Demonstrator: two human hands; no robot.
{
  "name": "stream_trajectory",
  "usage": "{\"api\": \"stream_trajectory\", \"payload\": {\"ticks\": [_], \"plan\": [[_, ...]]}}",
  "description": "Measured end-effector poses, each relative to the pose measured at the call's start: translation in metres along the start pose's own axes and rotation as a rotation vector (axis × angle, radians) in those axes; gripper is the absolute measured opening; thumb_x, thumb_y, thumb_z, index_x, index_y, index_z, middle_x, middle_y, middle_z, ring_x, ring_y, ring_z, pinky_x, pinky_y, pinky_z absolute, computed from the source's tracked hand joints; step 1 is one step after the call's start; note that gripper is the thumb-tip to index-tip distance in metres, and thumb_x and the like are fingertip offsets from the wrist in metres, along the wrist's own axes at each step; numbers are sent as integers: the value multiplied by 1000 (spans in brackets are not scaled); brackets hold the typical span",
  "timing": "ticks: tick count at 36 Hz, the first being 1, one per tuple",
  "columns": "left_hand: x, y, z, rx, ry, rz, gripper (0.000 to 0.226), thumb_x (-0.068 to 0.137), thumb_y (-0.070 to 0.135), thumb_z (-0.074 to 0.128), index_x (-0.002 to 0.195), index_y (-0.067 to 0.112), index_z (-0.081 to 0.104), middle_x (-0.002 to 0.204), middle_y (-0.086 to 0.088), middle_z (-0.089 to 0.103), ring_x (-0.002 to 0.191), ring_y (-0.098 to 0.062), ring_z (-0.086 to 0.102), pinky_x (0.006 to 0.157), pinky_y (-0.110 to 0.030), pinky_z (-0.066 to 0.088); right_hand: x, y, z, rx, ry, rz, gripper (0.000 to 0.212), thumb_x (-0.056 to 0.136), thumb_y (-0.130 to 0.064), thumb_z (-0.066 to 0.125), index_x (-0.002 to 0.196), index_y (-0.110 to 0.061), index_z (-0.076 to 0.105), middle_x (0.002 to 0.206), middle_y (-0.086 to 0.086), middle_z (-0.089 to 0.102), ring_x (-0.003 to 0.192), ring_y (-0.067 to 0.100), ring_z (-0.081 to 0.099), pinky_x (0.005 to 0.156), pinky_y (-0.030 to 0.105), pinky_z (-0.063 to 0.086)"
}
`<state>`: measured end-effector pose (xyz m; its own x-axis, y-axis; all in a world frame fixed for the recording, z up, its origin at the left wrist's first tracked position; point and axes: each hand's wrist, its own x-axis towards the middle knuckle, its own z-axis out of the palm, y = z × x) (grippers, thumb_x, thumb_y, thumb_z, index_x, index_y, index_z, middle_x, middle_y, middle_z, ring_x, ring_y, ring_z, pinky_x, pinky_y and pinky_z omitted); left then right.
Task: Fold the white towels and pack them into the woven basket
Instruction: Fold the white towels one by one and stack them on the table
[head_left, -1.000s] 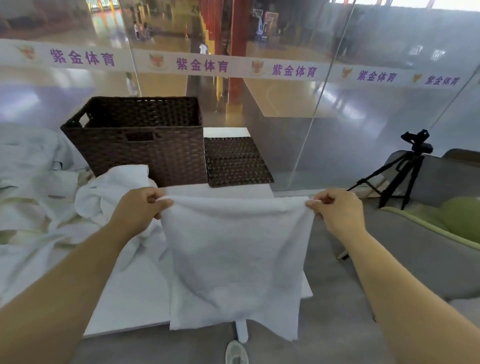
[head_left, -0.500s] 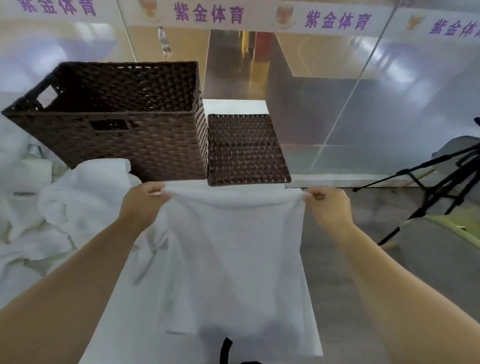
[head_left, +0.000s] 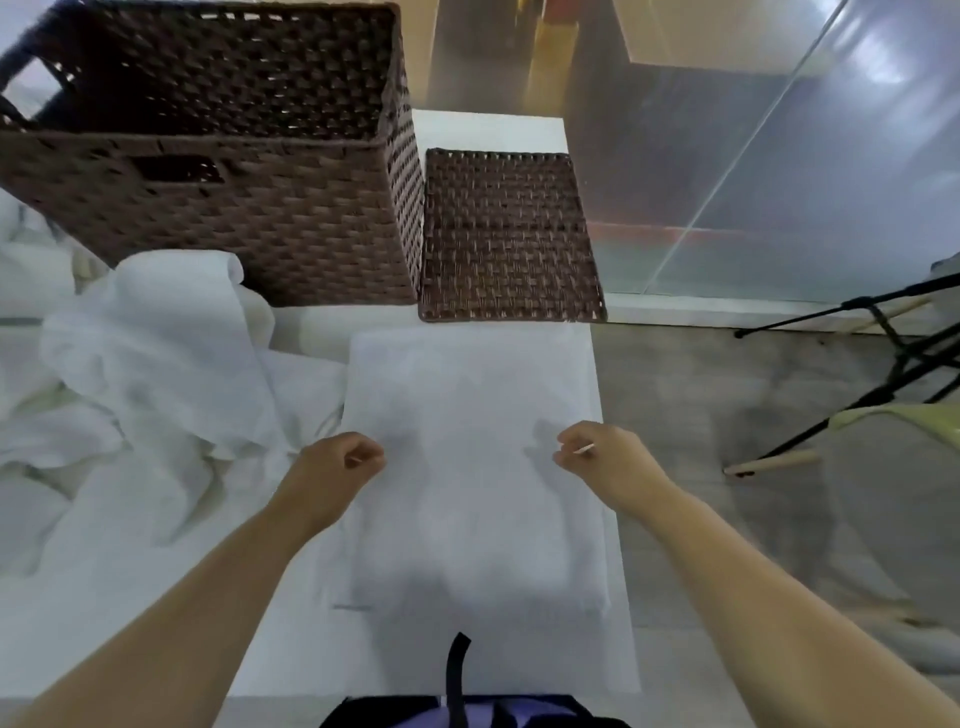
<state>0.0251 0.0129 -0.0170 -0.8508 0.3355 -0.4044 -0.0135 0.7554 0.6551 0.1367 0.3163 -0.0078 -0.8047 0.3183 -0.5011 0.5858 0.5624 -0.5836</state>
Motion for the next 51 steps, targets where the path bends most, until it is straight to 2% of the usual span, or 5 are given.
{"api": "stream_trajectory", "payload": {"ticks": [19,30,38,42,51], "plan": [[-71,-87,49,437,-202,466,47,78,35,73,121,22,63,146,-2,36,137,-19,27,109,-34,31,-82,50,109,-579,-153,-172,77,93,-48,50,152,-24,7,158,-3,-17,145,18,-15,118,33,5],[-67,-88,42,260,-160,462,11,83,27,70,86,18,75,129,4,54,125,-15,42,99,-27,37,-97,53,120,-620,25,-224,43,96,-34,50,137,-23,47,151,-2,31,137,20,29,109,32,25],[-65,-85,45,440,-131,517,20,96,17,51,103,5,65,126,-7,58,123,-26,46,101,-31,36,-98,46,124,-644,57,-223,45,93,-39,55,131,-17,53,145,4,40,131,27,38,105,38,33],[-67,-80,43,416,-83,462,20,99,20,42,100,7,57,96,-5,60,95,-23,52,74,-32,42,-101,43,125,-647,106,-273,33,90,-15,59,123,-8,58,132,10,54,120,33,50,99,40,38],[-77,-72,40,465,-207,514,38,87,5,56,75,41,56,79,14,48,76,-2,43,62,-27,37,-108,39,103,-635,236,-551,41,35,22,76,63,-3,61,72,13,68,51,31,60,36,24,38]]}}
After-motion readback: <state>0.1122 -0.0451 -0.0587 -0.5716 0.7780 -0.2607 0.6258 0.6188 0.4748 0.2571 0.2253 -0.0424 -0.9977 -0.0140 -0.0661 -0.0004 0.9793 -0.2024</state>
